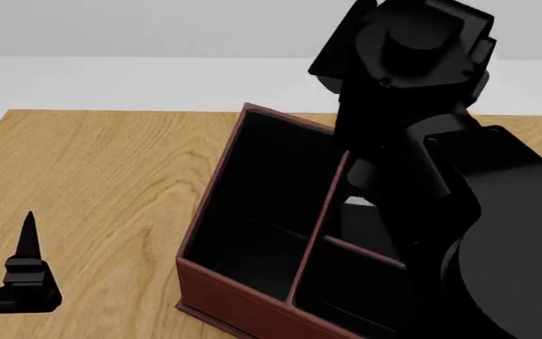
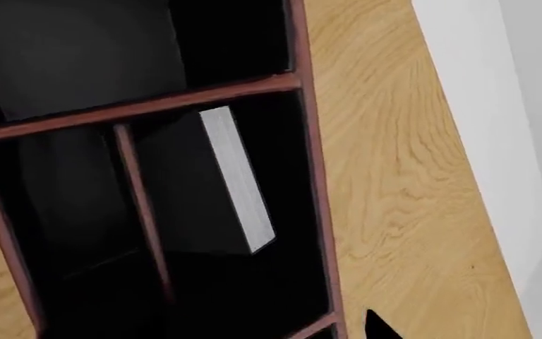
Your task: Pick up the book and place it in the front compartment of the caddy.
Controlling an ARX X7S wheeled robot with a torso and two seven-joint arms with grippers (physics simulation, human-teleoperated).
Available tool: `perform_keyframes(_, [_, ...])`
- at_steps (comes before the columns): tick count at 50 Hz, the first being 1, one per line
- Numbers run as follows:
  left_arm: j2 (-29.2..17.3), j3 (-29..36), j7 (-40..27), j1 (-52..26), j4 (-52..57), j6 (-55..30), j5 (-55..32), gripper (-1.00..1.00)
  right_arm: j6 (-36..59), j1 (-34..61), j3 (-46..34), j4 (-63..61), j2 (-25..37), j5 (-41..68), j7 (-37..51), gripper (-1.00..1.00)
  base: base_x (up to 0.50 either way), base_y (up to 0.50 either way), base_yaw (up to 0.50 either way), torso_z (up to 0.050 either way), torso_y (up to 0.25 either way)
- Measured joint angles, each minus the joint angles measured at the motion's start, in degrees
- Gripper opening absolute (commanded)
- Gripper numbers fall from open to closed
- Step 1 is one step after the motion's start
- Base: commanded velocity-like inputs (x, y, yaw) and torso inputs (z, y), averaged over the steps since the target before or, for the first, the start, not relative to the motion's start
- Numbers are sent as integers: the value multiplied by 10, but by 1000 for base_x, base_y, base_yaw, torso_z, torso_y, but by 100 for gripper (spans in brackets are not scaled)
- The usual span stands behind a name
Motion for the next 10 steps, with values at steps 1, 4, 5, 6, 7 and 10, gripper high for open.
perform_keyframes(1, [0,0,0,0,0,0,0,100,7,3,-1,-12,4,-1,-2,100,0,0,0,0,0])
perform_keyframes(4, [-1,-1,0,1,1,0,-1,100,37,13,-5,-65,23,-6,-7,100,0,0,0,0,0])
perform_keyframes(5, [-1,-1,-1,1,1,0,-2,100,48,16,-6,-84,30,-7,-9,100,0,0,0,0,0])
perform_keyframes(6, [-1,-1,-1,1,2,0,-2,100,60,20,-8,-104,37,-8,-11,100,0,0,0,0,0])
perform_keyframes(7, [-1,-1,-1,1,2,0,-3,100,71,23,-9,-124,44,-9,-13,100,0,0,0,0,0])
perform_keyframes(10, [-2,-2,-2,1,4,0,-4,100,107,33,-12,-184,66,-12,-19,100,0,0,0,0,0])
